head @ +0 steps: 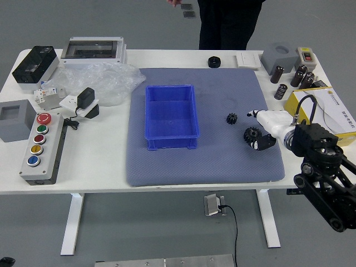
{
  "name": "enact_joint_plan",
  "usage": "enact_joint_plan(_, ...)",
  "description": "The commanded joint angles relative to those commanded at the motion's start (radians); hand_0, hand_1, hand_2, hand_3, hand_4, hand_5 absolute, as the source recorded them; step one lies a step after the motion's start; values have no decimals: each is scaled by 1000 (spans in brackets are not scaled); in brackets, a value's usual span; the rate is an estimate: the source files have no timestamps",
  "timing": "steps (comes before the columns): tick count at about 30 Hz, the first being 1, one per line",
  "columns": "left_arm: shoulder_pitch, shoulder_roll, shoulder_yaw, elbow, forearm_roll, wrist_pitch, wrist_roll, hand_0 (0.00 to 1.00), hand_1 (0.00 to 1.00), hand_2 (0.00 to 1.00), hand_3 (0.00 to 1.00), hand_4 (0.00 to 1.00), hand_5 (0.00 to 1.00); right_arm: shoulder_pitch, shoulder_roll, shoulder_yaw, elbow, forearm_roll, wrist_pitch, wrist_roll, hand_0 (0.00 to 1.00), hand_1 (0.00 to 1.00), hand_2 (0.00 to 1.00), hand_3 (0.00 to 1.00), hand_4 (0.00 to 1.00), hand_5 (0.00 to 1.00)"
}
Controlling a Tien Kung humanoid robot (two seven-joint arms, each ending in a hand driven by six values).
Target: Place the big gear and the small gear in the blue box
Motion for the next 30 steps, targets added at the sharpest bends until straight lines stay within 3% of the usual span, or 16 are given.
enact_joint_plan(6, -1, -1, 1, 0, 0, 0, -1, 872, 862, 857, 861, 790, 626, 22, -3, -38, -29, 0, -19, 12, 776, 747, 822, 871, 790, 208)
enact_joint_plan(19, -3, -4, 2, 0, 0, -1, -1, 872, 862, 857, 861, 790, 625, 71, -2, -75, -149, 0, -113, 66, 737, 700, 775, 799, 772, 211)
enact_joint_plan(30, -3, -5, 1, 0, 0, -1, -2, 872, 862, 858, 861, 789, 624, 74, -6, -70, -187, 0, -128, 80, 727, 685, 760, 766, 757, 211)
